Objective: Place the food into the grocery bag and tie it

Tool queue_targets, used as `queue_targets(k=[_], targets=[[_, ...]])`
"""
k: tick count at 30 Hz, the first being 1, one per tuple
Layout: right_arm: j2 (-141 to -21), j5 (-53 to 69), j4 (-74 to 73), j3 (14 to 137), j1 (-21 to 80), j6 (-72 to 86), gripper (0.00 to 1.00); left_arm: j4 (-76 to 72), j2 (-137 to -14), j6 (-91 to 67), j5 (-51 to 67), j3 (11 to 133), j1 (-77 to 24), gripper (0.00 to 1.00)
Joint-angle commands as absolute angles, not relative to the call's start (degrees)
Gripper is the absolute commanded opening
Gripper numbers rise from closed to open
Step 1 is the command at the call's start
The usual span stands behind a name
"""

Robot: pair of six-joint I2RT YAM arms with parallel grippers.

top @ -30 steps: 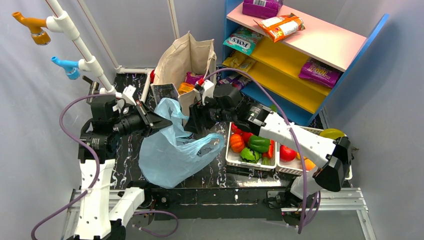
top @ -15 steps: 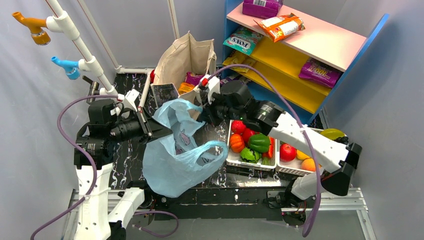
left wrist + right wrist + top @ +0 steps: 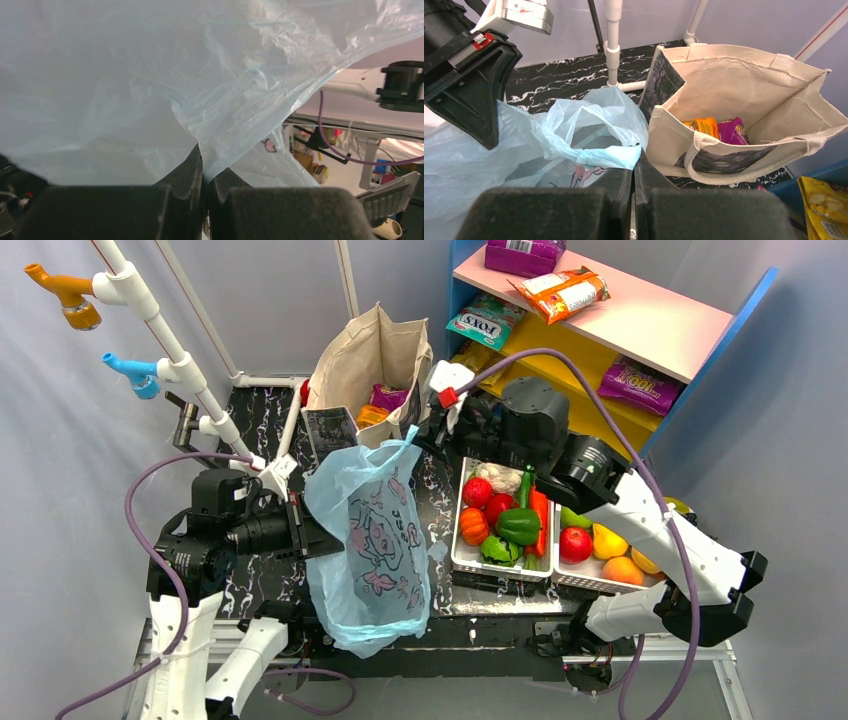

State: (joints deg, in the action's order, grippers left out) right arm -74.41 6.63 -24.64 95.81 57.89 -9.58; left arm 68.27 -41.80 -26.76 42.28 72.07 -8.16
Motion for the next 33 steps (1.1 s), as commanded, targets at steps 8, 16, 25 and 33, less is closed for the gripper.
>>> queue_targets(k=[8,16,25,33], targets=[[-77.05,1.70,-27.22,96.27,58.14,-7.82,0.46,70.56,-46.83,-26.64,32.34,76.02,-10.16,0.00],[-72.35,-4.88,-38.38,93.24,57.22,-0.52,0.70,68.59,-48.71,-26.79,31.59,75.72,-10.15,0.00],[-58.28,-6.42,-41.67,80.54,51.88,9.68,0.78,66.62,-49.34,-27.32,31.37,74.64,-10.15,0.00],[-68.00,-7.73,-60.94,80.62,41.78,23.49,0.81,65.67,-50.62,-27.78,32.69,76.49,-10.70,0.00]])
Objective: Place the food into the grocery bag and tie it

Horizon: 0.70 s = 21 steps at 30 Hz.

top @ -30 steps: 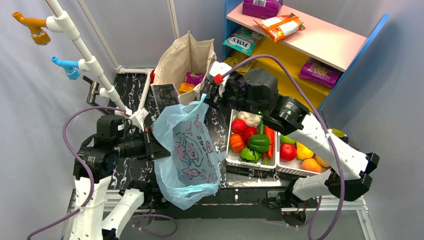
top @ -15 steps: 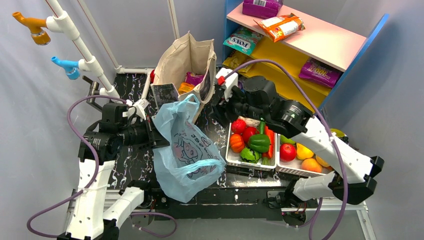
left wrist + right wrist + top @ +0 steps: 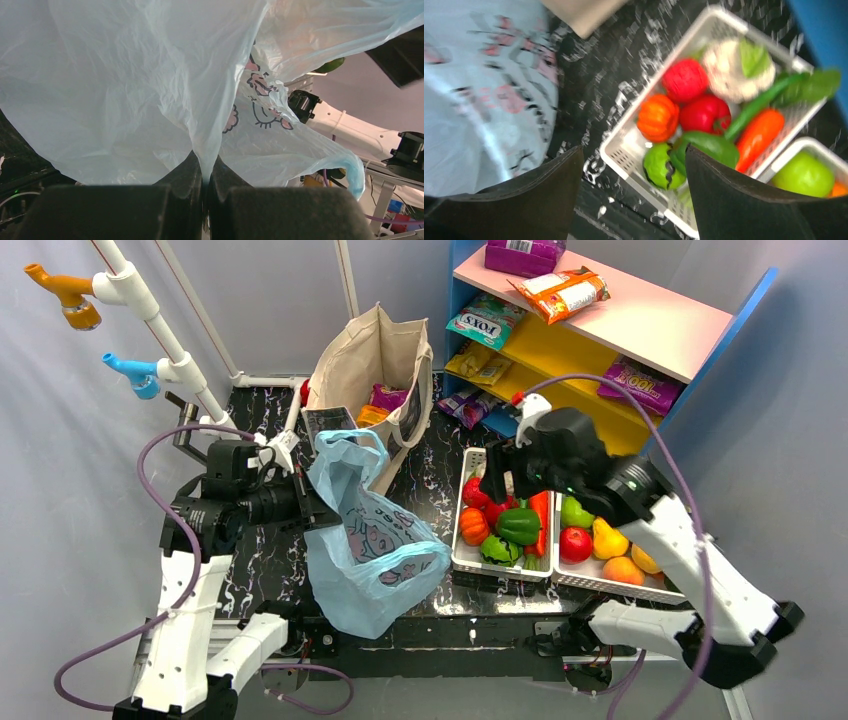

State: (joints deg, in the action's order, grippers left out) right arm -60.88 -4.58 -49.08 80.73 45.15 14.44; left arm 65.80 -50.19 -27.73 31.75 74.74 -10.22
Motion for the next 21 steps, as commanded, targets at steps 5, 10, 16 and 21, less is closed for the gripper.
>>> queue_targets(k=[5,10,16,21], targets=[[-73.74,-9.91,-68.20,79.86,38.76,28.79,0.85,65.50,-50.00,-27.60,33.87,76.61,-10.77,0.00],[-76.62,-10.94,-71.65,77.37,36.43,33.73,0.87,65.64,-48.78,-27.21,35.33,76.75,-10.79,0.00],[-77.64,-13.68,-72.22,75.11,35.27,36.79,0.89,66.46,-47.67,-26.83,34.98,76.35,-10.80,0.00],[-76.96,-13.45,-67.17,70.97,33.10,39.53,0.90,66.15,-47.55,-26.82,34.97,75.90,-10.81,0.00]])
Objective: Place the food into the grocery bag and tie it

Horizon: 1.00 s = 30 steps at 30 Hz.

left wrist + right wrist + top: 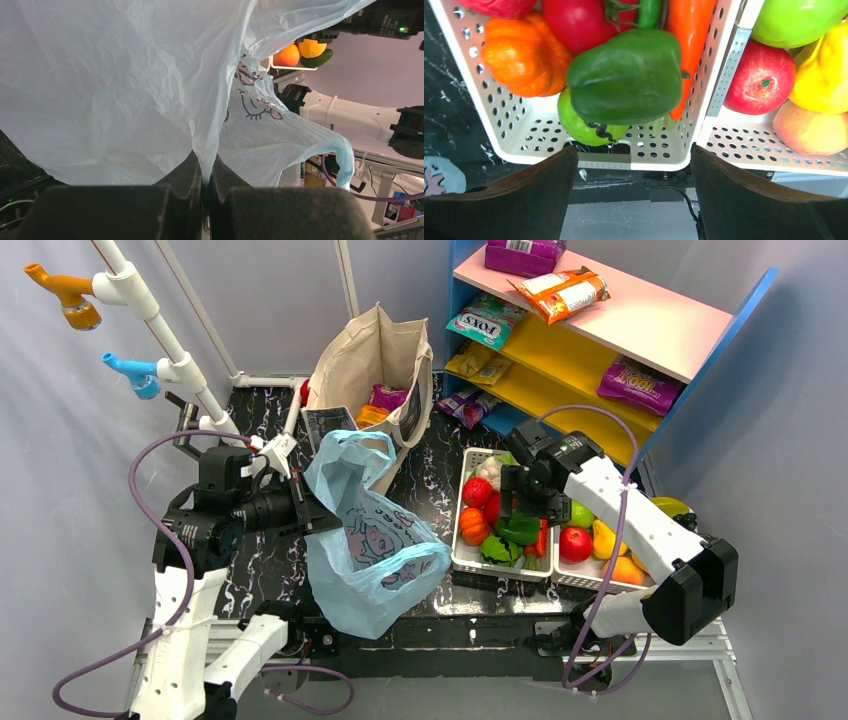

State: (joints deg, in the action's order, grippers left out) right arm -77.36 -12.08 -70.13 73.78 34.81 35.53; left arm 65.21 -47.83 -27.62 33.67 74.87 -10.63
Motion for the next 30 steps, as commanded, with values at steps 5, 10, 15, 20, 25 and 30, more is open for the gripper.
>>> queue_targets(k=[5,10,15,20,25,30], targets=[[-77.13,-10.64,-61.08,67.58,30.91,41.41,0.91,66.01,-47.57,-26.85,34.99,75.92,-10.81,0.00],[-76.26,-9.64,-56.04,65.07,29.93,41.27,0.91,66.44,-47.17,-26.65,34.76,75.85,-10.79,0.00],[-76.07,-5.13,-50.75,62.13,29.06,40.80,0.92,67.08,-46.86,-26.39,34.20,76.01,-10.76,0.00],[-77.41,-3.95,-49.86,60.94,29.05,40.33,0.93,67.37,-47.02,-26.16,33.83,76.42,-10.79,0.00],[-78.67,-3.33,-49.13,59.59,28.97,38.72,0.93,67.14,-47.31,-25.95,33.75,76.47,-10.80,0.00],[-80.42,-3.35,-49.43,59.24,28.96,37.31,0.93,66.41,-47.84,-25.94,33.81,76.49,-10.90,0.00]])
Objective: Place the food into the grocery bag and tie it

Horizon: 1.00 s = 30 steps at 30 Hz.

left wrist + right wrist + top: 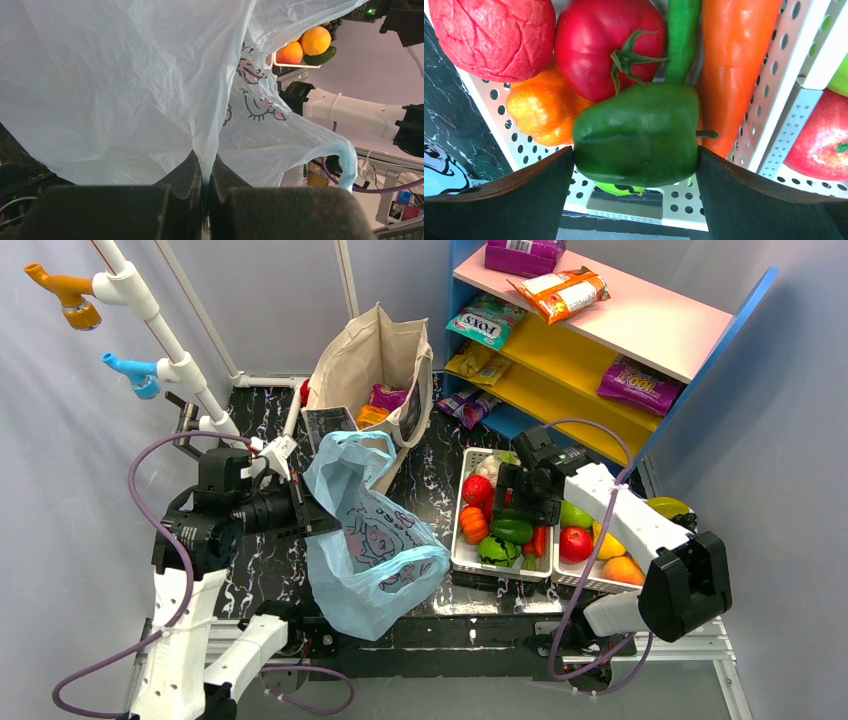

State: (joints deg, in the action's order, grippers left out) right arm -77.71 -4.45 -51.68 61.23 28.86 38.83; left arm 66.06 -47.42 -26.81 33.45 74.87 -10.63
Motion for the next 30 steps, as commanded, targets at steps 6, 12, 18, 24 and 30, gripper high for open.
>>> queue_targets(k=[6,12,18,24,30], targets=[[-81.72,-0.89,-50.20,60.53,28.96,35.91,0.79,66.09,-48.26,-26.01,33.91,76.33,-11.15,0.00],[-80.51,-1.52,-54.44,65.53,28.97,34.63,0.58,66.19,-48.34,-26.02,33.91,76.17,-11.20,0.00],[-78.67,-2.13,-59.70,74.87,29.05,32.88,0.55,66.18,-48.34,-26.11,33.83,76.46,-11.20,0.00],[-75.03,-0.50,-57.91,83.10,28.97,31.92,0.55,65.80,-48.78,-26.19,34.00,76.74,-11.19,0.00],[-71.56,8.86,-49.04,87.23,28.98,32.35,0.54,65.09,-49.47,-26.64,34.36,77.05,-11.25,0.00]])
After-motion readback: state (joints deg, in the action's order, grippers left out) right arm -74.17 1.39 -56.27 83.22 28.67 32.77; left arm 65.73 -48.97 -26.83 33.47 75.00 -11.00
